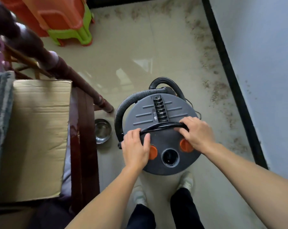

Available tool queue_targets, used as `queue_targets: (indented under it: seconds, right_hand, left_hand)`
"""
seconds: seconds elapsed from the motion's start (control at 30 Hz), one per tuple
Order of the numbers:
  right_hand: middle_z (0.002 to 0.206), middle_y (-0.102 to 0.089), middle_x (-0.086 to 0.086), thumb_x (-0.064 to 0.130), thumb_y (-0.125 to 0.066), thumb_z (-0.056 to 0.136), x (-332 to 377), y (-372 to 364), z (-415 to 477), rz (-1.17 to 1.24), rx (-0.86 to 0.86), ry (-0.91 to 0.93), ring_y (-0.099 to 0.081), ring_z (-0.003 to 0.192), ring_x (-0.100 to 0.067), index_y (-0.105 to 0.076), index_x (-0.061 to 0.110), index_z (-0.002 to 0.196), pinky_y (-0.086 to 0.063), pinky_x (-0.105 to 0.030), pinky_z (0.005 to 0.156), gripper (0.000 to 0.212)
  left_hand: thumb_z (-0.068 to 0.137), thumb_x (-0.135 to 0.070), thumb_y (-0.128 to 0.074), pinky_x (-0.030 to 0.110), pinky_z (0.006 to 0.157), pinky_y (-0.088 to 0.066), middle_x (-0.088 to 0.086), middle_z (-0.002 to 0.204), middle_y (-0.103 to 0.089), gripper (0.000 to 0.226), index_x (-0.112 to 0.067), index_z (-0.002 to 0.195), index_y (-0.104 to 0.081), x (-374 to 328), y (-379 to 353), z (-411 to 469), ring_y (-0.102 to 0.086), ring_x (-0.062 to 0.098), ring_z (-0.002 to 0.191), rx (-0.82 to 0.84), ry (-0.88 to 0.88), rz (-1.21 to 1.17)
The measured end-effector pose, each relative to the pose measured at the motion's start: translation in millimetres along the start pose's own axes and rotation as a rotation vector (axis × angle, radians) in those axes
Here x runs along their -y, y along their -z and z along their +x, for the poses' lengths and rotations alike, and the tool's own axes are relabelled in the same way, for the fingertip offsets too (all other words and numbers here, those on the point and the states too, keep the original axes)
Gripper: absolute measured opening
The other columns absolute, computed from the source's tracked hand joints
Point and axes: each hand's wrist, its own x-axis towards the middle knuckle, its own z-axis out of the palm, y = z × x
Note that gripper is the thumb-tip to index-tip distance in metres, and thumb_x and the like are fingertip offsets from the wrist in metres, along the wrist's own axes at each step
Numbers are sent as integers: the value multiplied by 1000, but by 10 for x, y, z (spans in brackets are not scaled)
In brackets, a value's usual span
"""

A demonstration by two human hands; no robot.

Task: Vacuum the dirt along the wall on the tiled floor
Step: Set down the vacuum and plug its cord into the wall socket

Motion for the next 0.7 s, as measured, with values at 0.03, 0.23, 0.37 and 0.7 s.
queue_targets:
  seconds: [0.03, 0.23, 0.37, 0.7]
  right_hand:
    - [91, -70, 1, 52, -45, 86, 51, 12, -85, -28, -70, 17, -65, 90, -27, -68, 18, 94, -45, -41, 75, 42]
    - [77, -67, 2, 16, -64, 68, 216, 3, -663, 50, -208, 68, -65, 75, -27, -65, 16, 83, -32, -33, 78, 14]
    - [67, -59, 7, 16, -65, 69, 112, 9, -1009, 70, -163, 225, -52, 70, -17, -63, 21, 80, -33, -24, 76, 12]
    - [72, -66, 12, 82, -55, 67, 62, 413, -978, 394, 782, -20, -58, 69, -6, -64, 35, 81, -46, -31, 72, 50]
  left_hand:
    - [95, -44, -47, 38, 91, -35, 1, 106, -57, 33, -15, 104, -60, 81, 54, -90, -48, 23, 107, -25, 134, -46]
    - [98, -49, -44, 30, 51, -48, 18, 72, -65, 50, -3, 82, -55, -44, 351, -302, -62, 29, 61, 228, 1174, -994]
    - [93, -36, -60, 27, 43, -52, 17, 74, -64, 35, -2, 89, -56, -175, 430, -227, -63, 27, 60, 231, 1237, -1128]
    - [94, -21, -62, 23, 52, -53, 2, 66, -65, 9, -14, 89, -59, -413, 449, -486, -64, 10, 49, 214, 1129, -1263]
